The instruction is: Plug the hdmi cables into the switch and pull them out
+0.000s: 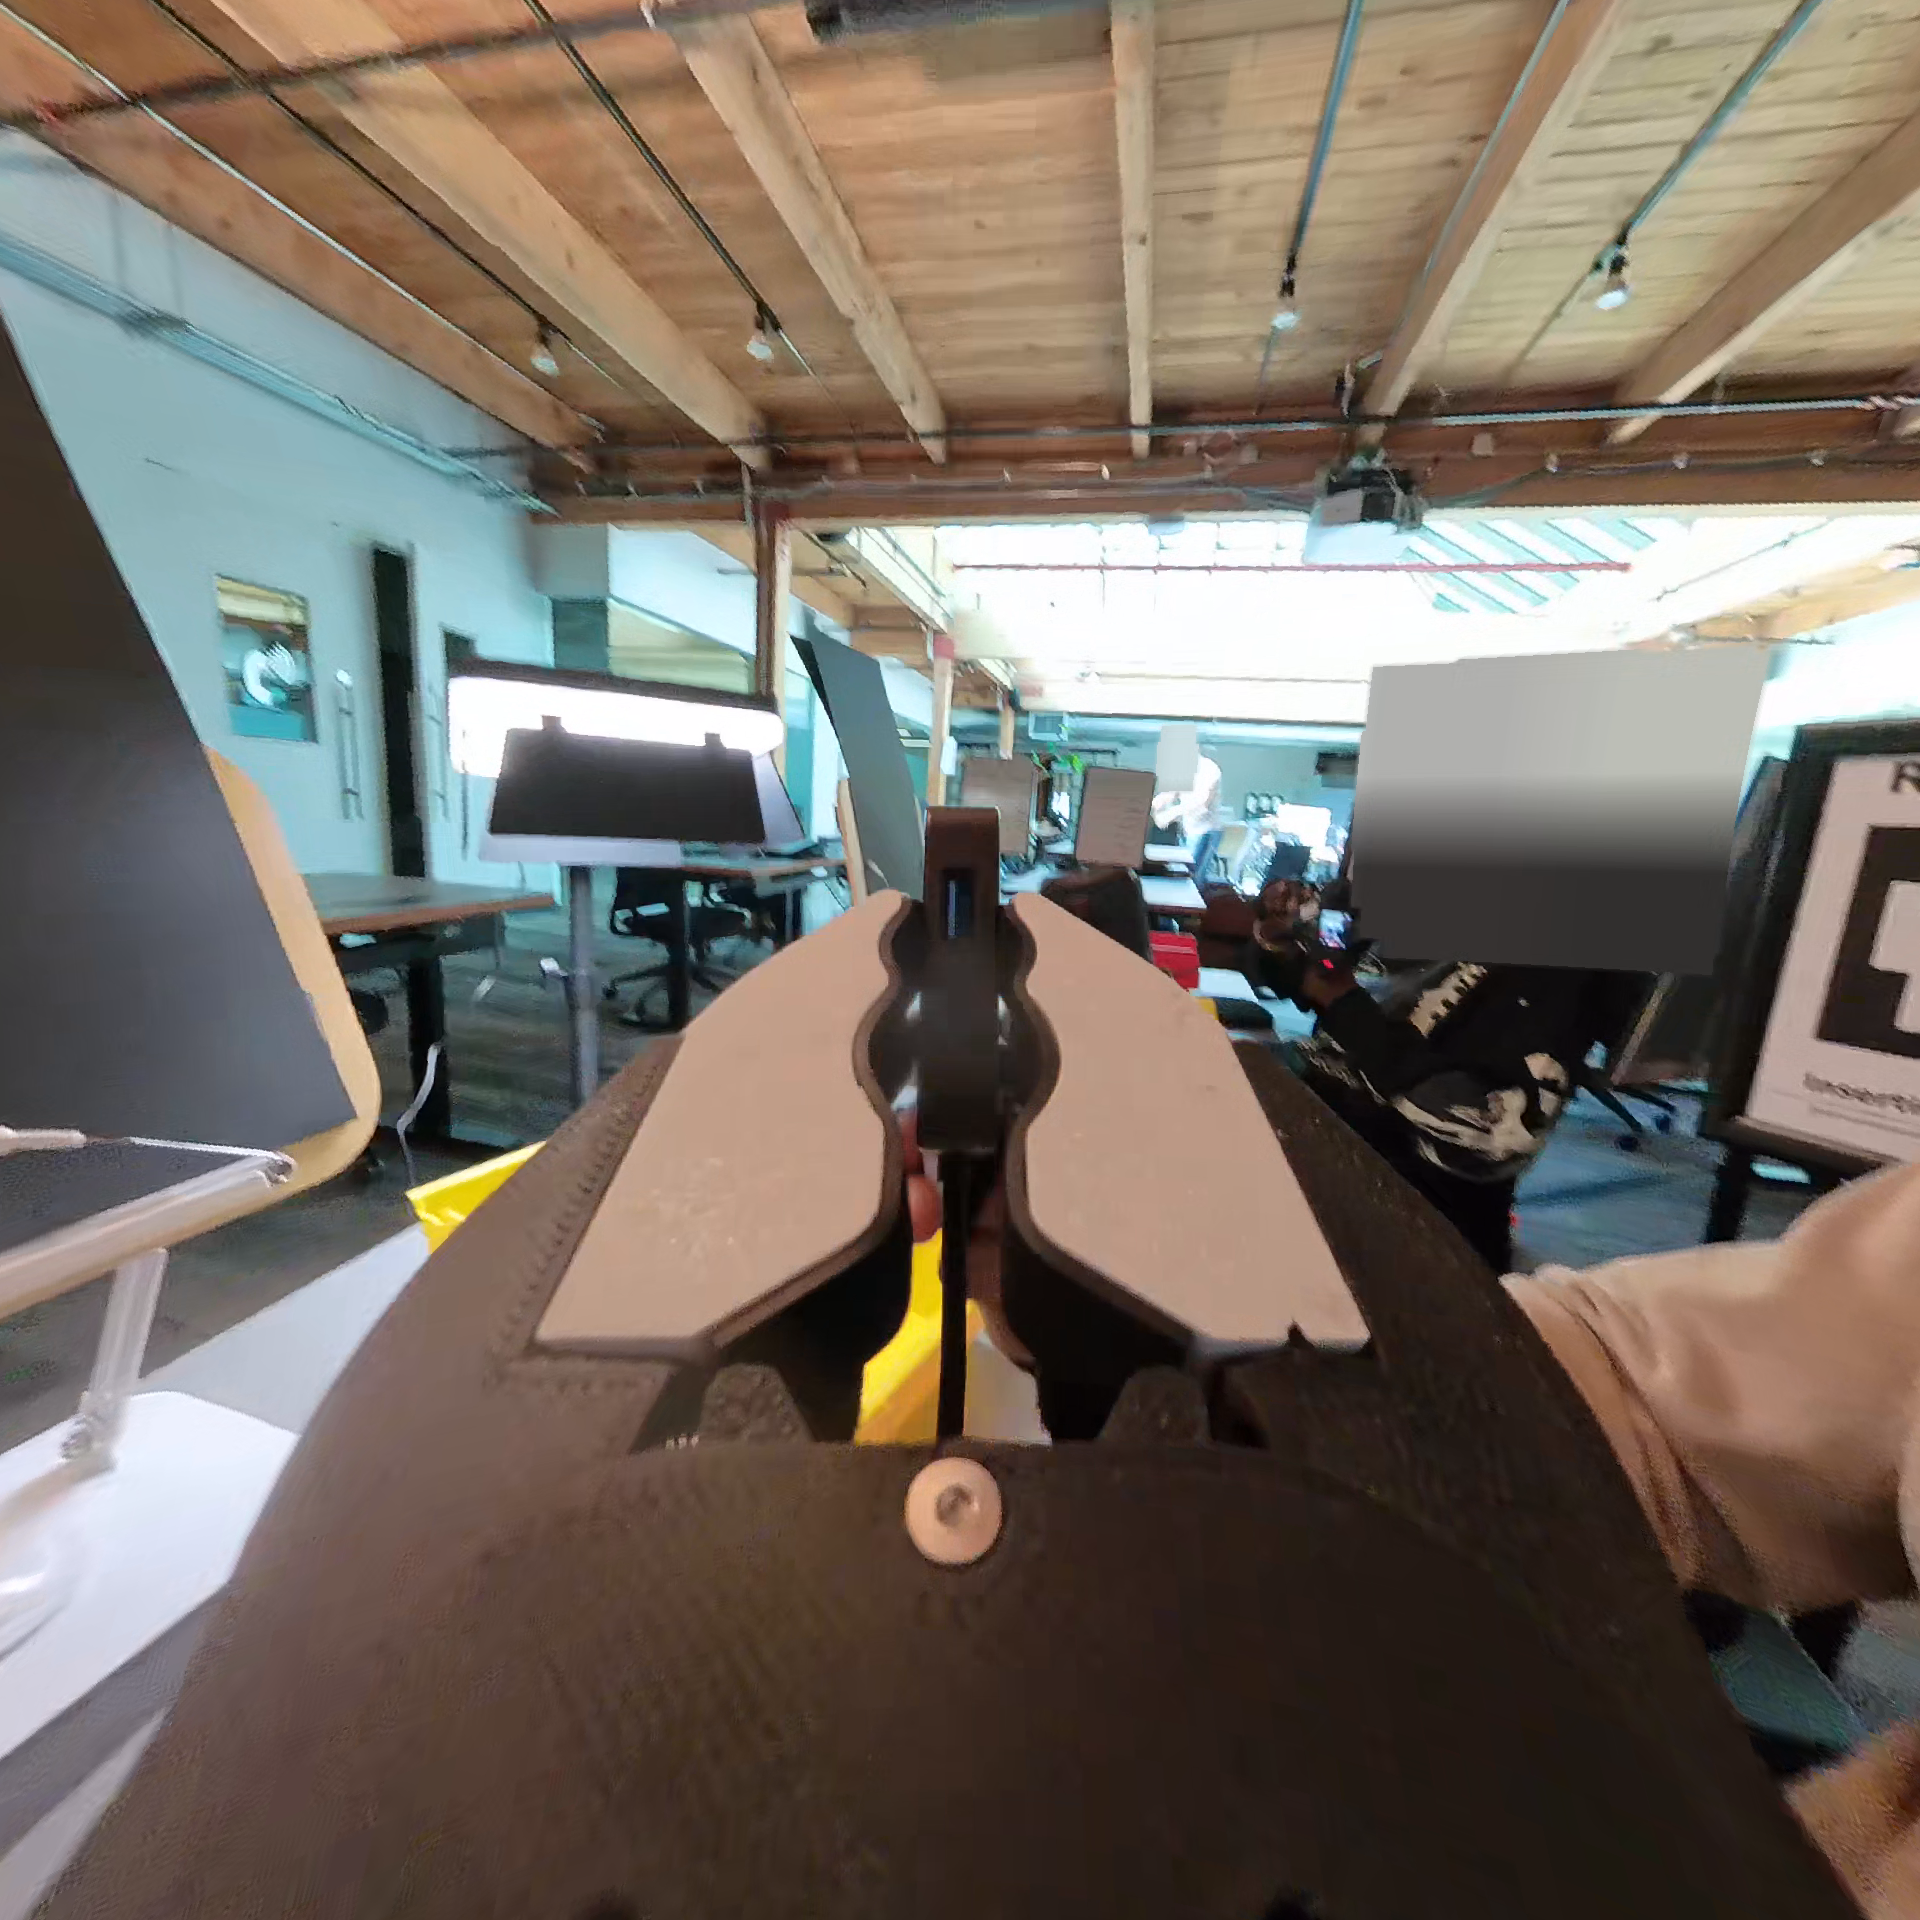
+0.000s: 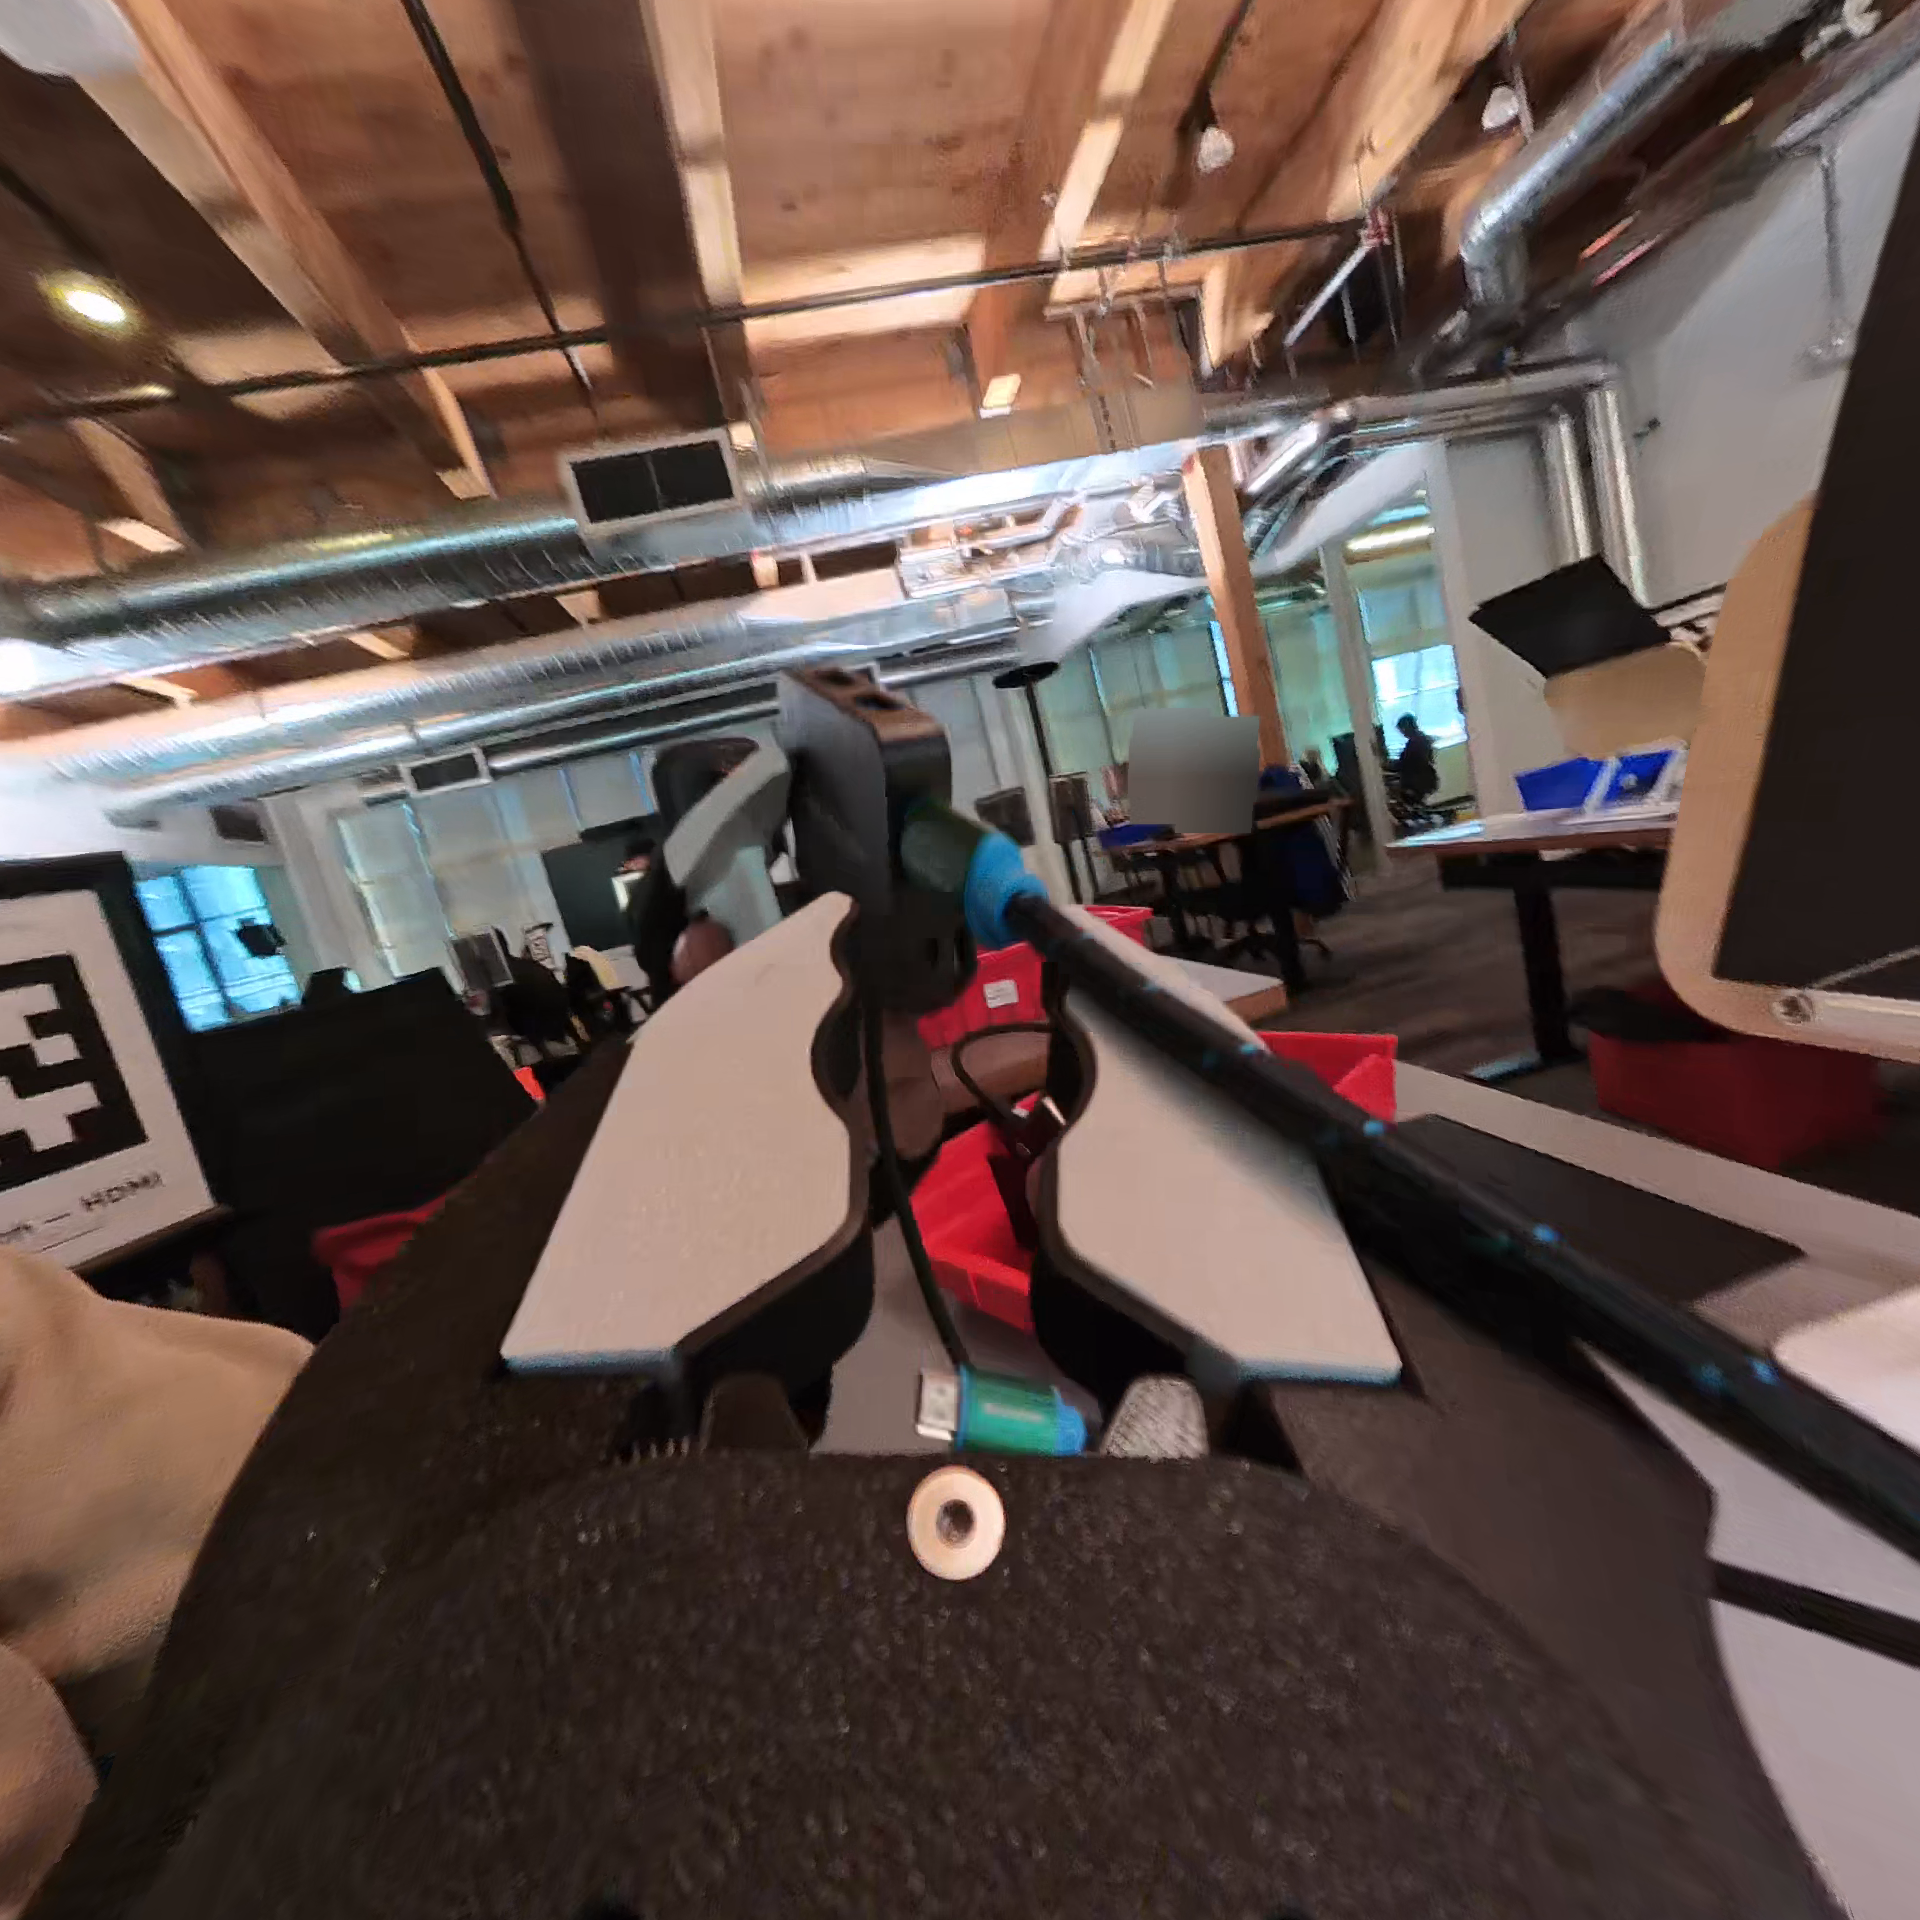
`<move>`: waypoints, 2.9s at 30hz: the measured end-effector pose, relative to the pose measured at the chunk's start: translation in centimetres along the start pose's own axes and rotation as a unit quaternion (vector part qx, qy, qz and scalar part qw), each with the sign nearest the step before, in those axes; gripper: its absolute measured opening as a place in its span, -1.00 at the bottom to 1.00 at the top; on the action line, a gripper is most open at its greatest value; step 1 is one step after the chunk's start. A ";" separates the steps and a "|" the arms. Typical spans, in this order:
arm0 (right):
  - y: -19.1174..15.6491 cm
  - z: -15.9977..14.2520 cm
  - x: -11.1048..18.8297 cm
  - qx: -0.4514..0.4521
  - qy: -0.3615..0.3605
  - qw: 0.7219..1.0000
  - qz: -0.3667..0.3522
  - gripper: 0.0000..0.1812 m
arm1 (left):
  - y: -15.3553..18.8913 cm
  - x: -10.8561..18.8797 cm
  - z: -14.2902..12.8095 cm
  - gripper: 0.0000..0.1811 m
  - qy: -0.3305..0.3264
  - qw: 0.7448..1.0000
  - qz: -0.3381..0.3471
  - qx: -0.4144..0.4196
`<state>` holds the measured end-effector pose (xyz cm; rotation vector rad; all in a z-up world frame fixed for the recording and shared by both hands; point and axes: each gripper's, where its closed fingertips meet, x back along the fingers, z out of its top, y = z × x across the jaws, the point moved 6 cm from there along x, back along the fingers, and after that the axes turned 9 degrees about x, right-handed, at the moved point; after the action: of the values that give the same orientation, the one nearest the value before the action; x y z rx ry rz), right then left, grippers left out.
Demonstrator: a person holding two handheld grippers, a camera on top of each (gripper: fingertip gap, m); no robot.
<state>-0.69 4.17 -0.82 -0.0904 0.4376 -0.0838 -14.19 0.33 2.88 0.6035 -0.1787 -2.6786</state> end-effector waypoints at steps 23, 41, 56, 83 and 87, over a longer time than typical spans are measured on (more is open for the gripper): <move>-1.2 0.3 2.1 0.058 -0.138 0.985 0.090 -0.84 | 0.3 -1.7 -5.6 -0.84 -0.166 0.984 -0.051 0.025; -1.1 1.1 2.7 0.056 -0.073 0.988 0.124 -0.87 | 0.8 -2.1 -5.4 -0.84 -0.144 0.985 -0.072 0.059; 6.4 3.8 10.1 0.045 -0.165 0.981 -0.090 -0.87 | -1.5 3.7 1.5 -0.85 -0.044 0.999 0.009 0.022; 15.8 -7.2 13.8 -0.076 -0.432 0.838 -0.324 -0.76 | -3.1 3.8 0.1 -0.84 -0.106 0.991 0.080 -0.017; 13.0 -6.6 14.3 -0.026 -0.463 0.828 -0.316 -0.70 | -3.2 3.5 -0.4 -0.84 -0.113 0.990 0.082 -0.012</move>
<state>10.15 15.20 -14.14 -0.3113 -0.5901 -0.6547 -18.06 1.83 0.52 0.2639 -0.2475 -2.5780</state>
